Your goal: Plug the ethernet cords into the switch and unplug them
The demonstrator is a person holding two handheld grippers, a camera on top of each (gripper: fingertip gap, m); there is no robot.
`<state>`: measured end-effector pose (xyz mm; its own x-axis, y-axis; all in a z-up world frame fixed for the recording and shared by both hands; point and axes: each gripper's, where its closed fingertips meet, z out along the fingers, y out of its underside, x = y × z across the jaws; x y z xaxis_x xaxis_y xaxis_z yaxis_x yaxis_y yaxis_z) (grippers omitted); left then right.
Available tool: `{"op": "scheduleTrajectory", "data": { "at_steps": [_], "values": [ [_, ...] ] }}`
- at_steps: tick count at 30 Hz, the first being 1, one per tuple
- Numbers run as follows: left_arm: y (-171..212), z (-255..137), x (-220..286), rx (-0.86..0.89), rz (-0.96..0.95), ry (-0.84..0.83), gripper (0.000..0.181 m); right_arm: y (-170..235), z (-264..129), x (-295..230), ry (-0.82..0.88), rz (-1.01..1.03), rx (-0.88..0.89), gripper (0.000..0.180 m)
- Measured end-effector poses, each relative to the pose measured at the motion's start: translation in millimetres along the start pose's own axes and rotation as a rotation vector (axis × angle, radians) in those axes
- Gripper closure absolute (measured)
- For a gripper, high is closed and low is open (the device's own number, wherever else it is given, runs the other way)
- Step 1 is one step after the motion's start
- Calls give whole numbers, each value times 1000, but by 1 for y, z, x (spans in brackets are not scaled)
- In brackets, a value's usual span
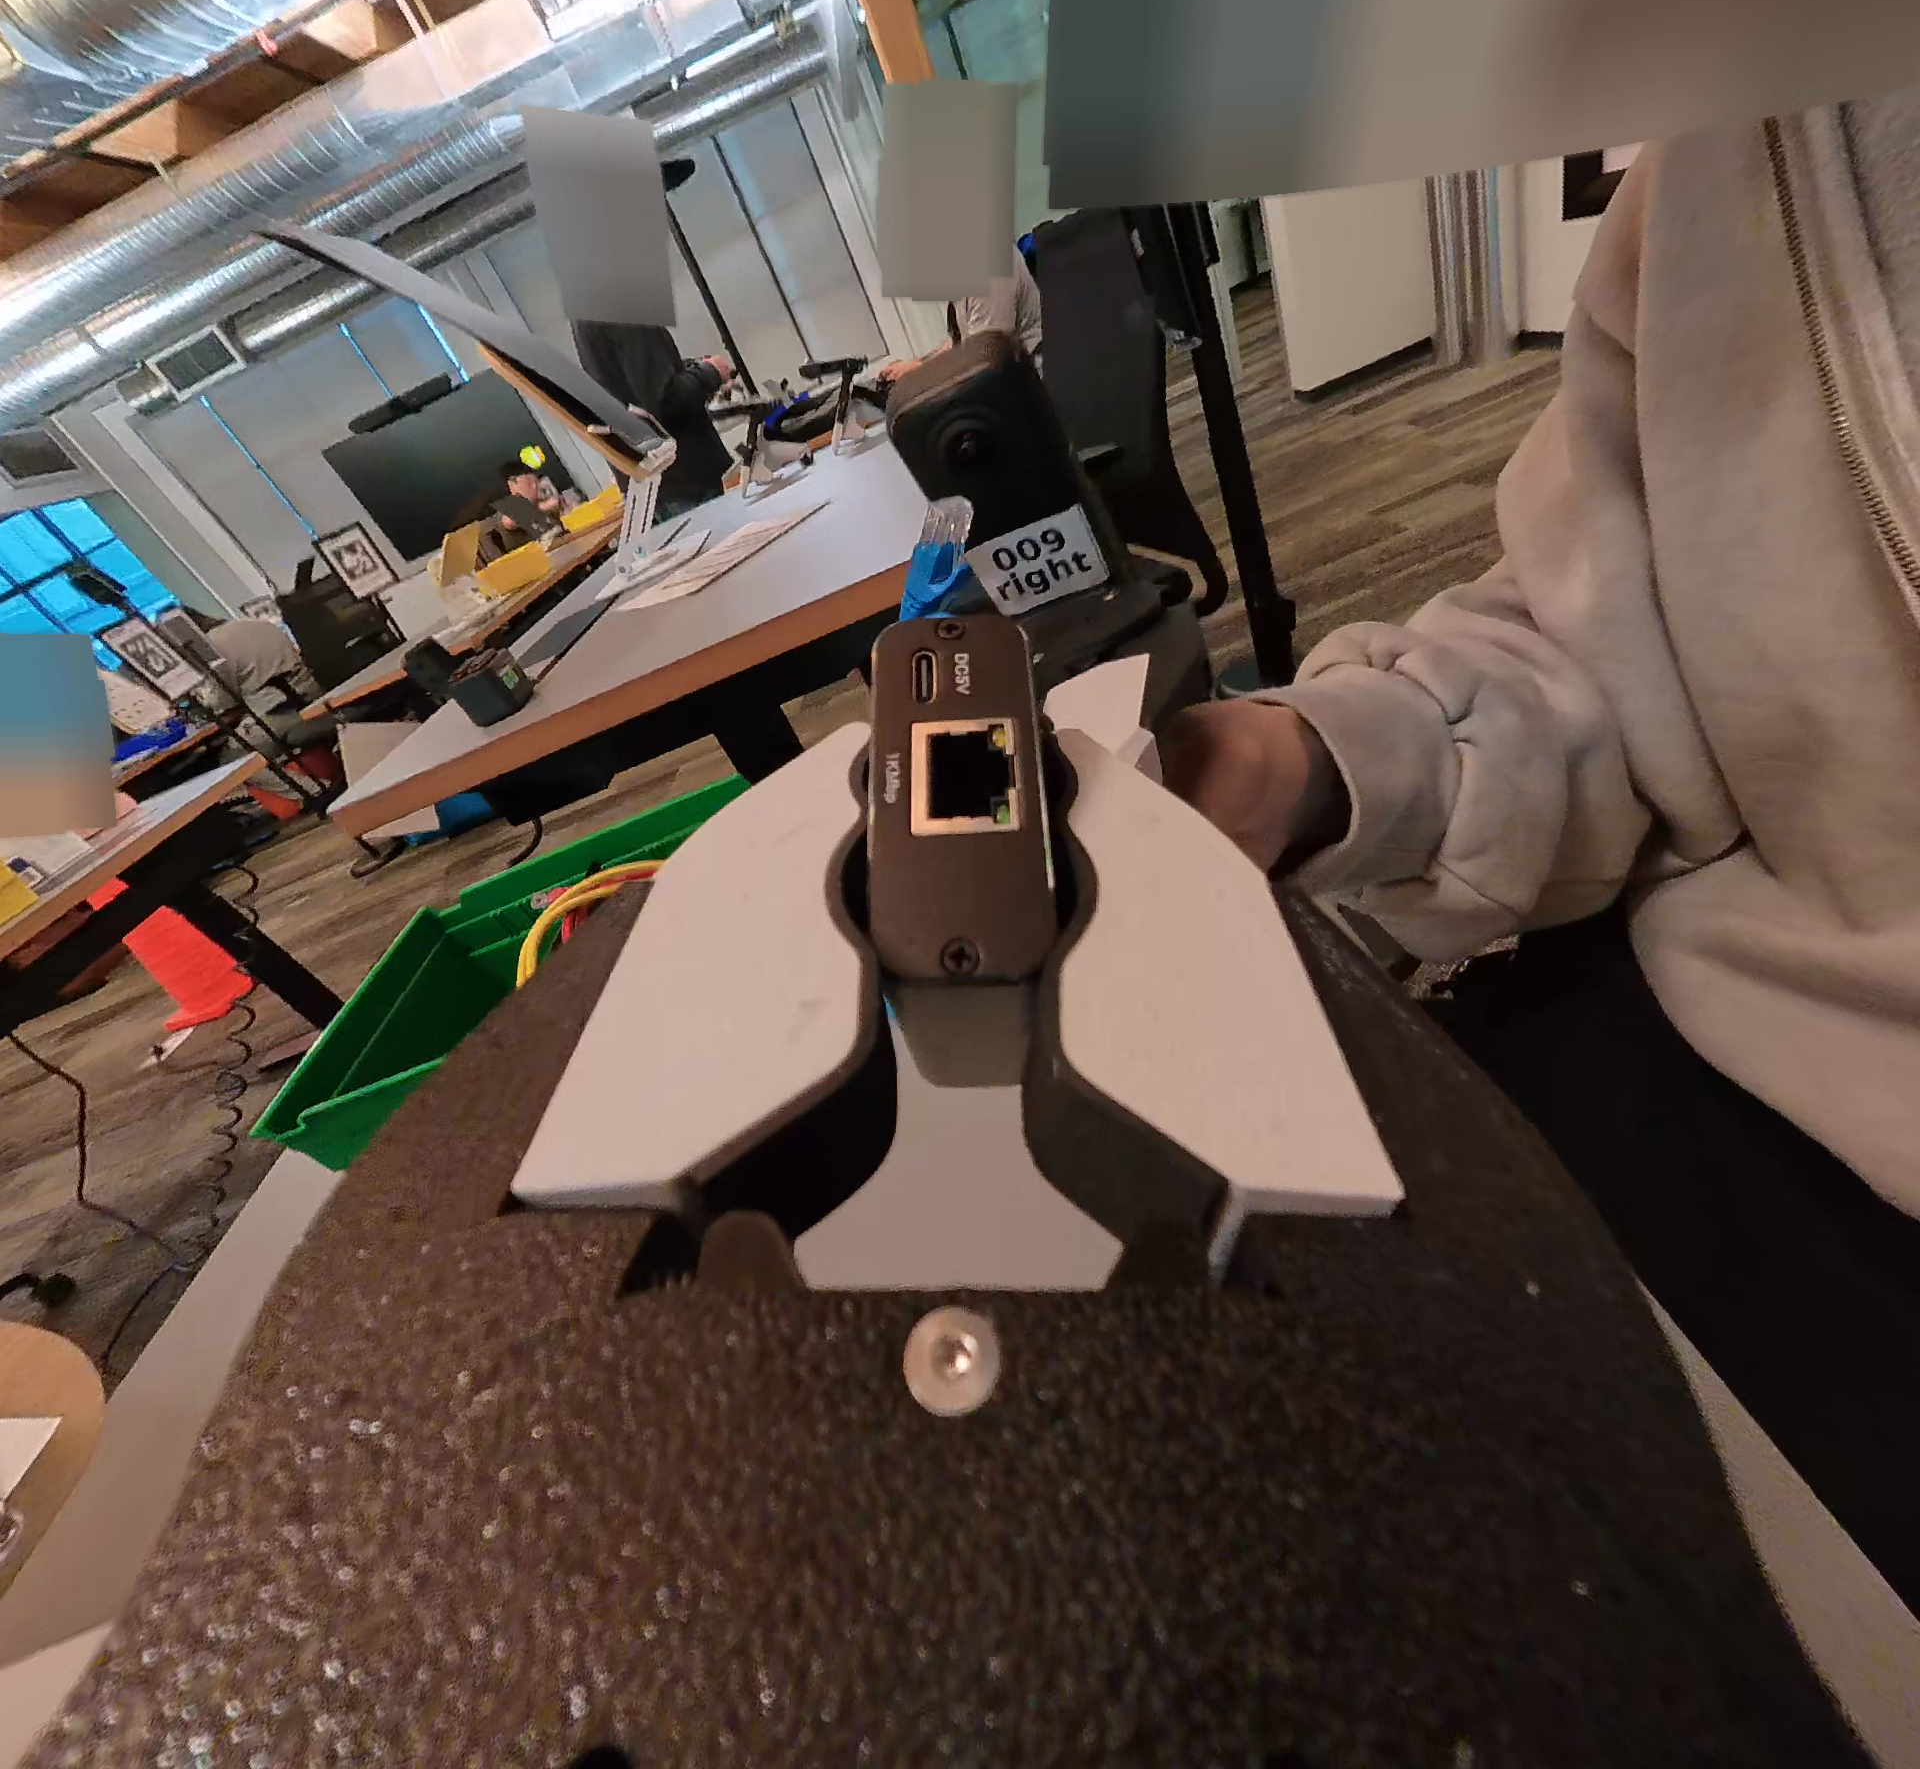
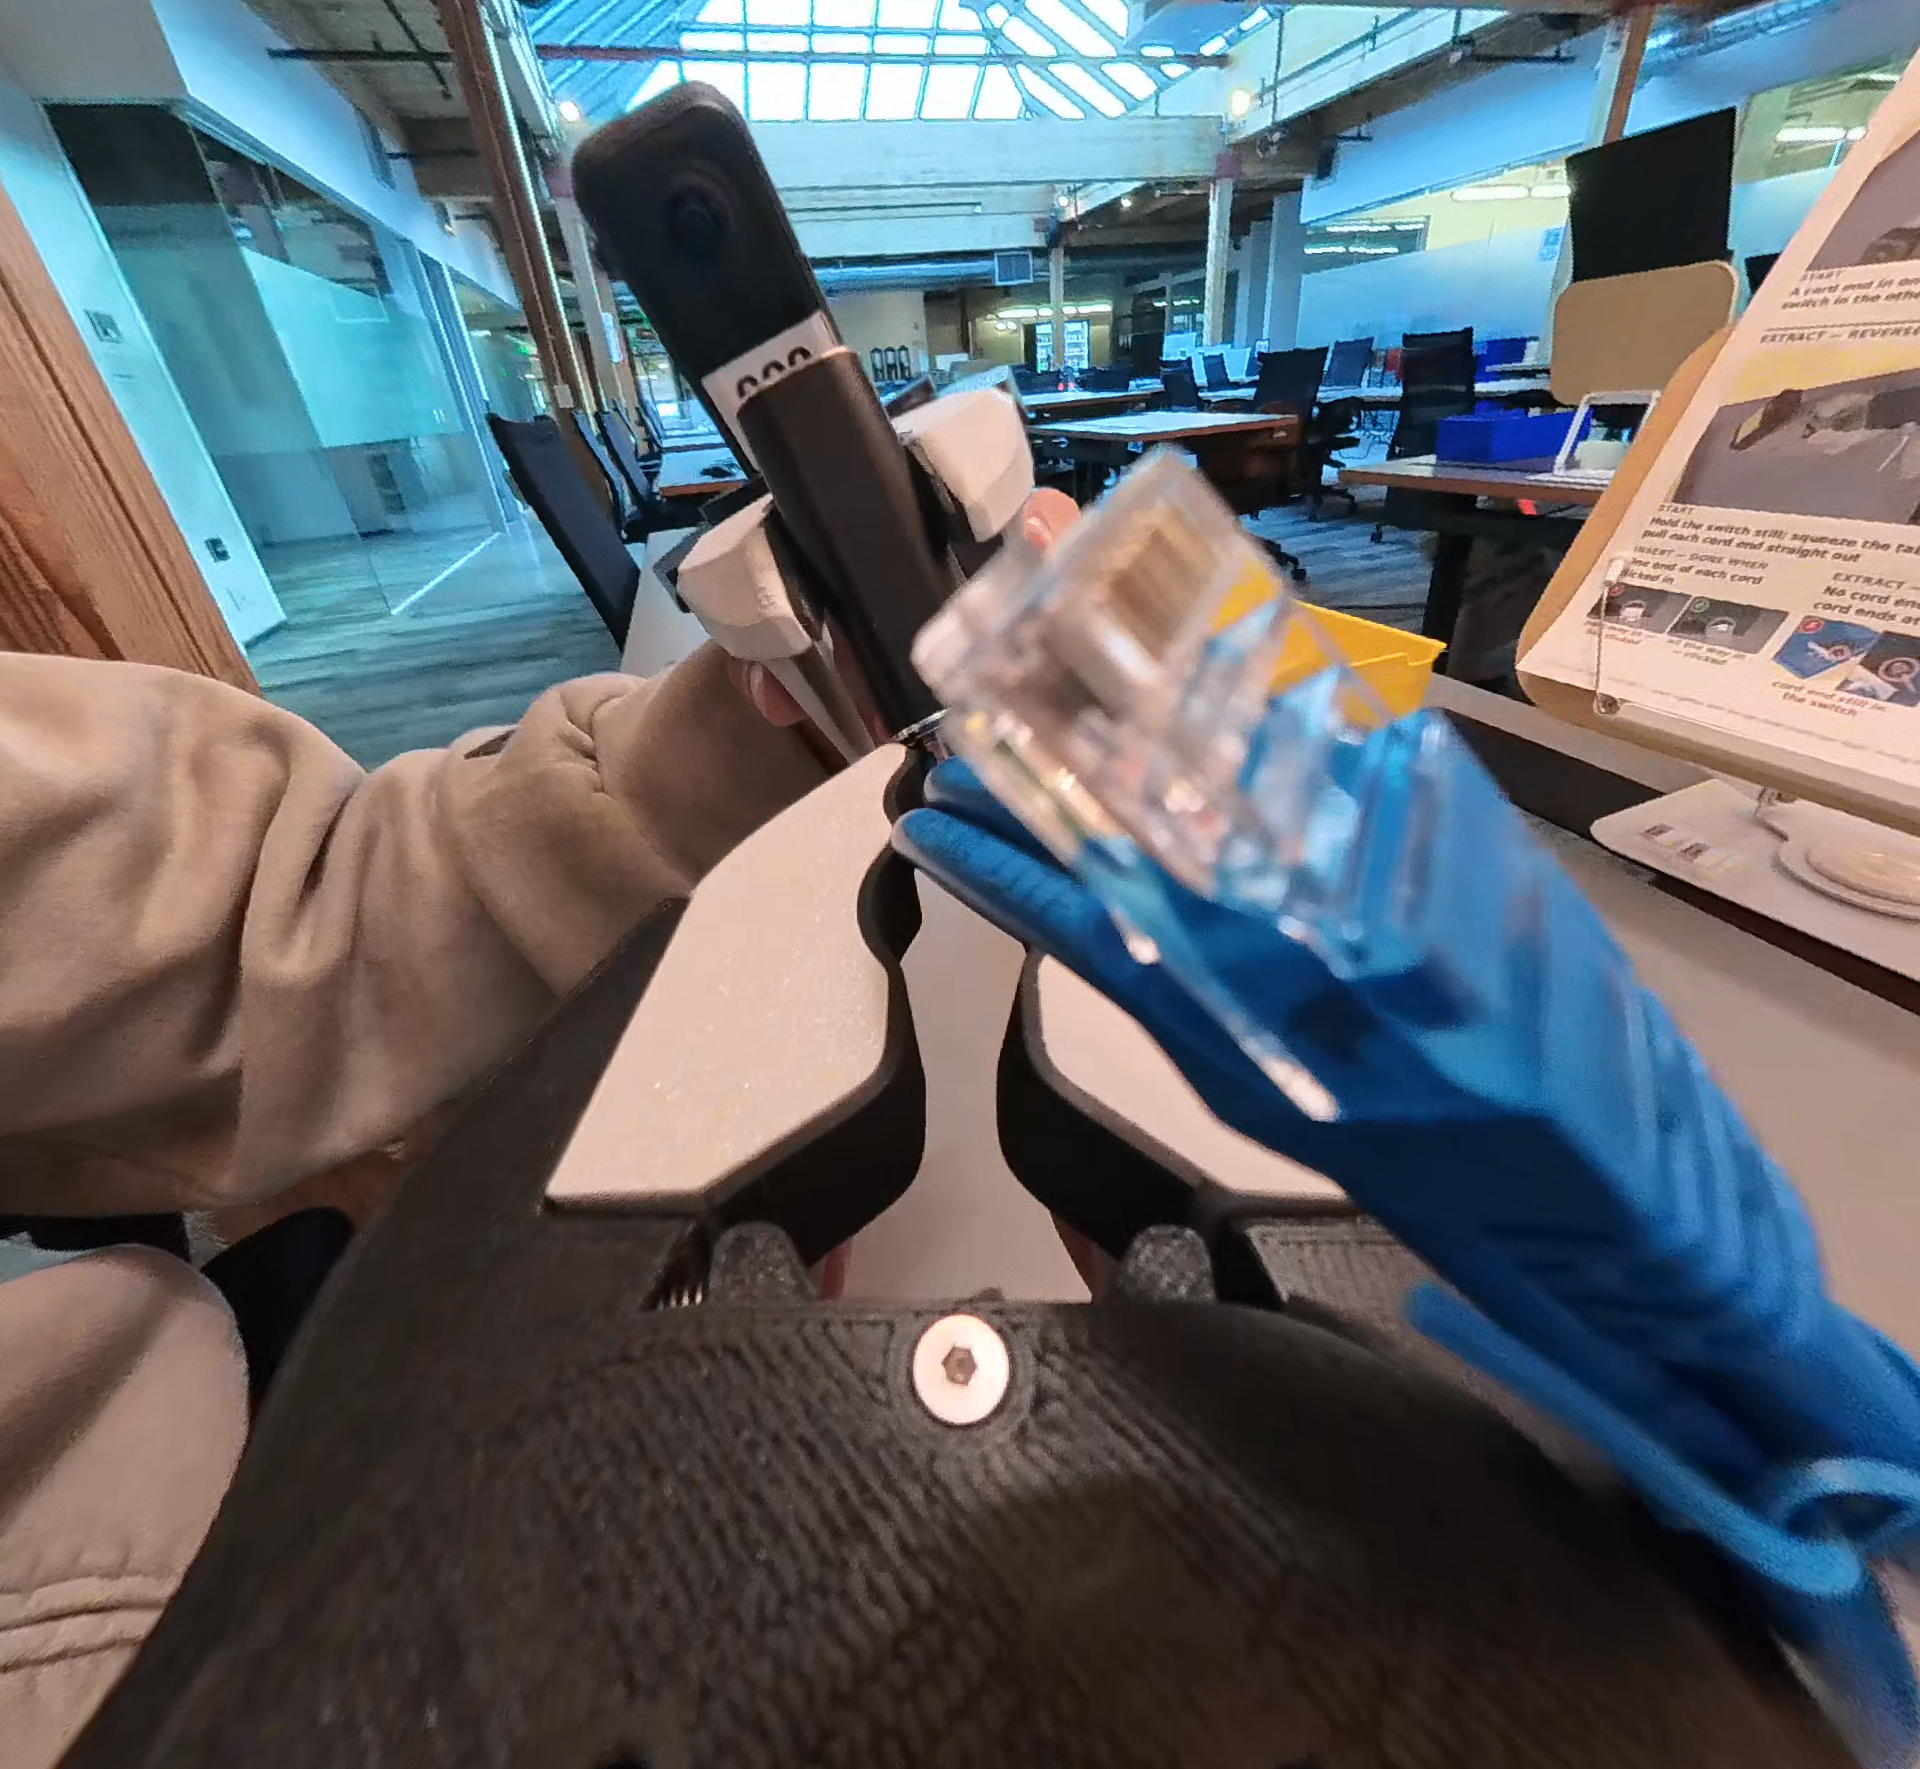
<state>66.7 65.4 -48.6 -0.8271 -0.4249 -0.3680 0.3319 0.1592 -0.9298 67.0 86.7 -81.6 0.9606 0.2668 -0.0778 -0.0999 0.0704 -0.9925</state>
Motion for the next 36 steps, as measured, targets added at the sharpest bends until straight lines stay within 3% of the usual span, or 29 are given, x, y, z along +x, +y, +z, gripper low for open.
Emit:
{"op": "scheduleTrajectory", "data": {
  "at_steps": [11, 19, 30, 33, 36],
  "values": [
    [20, -2, -9, -34, -308, -83, 155, 8, -5, 10, 110, -194, -125, 164],
    [26, -4, -13, 16, -383, -159, 155, 14, -4, 13, 42, -59, -82, 159],
    [36, -7, 7, -201, -164, -43, 155, 26, -2, 2, -101, 9, -111, 163],
    [34, -10, 14, -263, -95, -2, 155, 27, 1, -6, -196, 110, -66, 166],
    [36, -13, 14, -297, -115, 11, 155, 29, 3, -7, -184, 78, -80, 165]
  ]
}}
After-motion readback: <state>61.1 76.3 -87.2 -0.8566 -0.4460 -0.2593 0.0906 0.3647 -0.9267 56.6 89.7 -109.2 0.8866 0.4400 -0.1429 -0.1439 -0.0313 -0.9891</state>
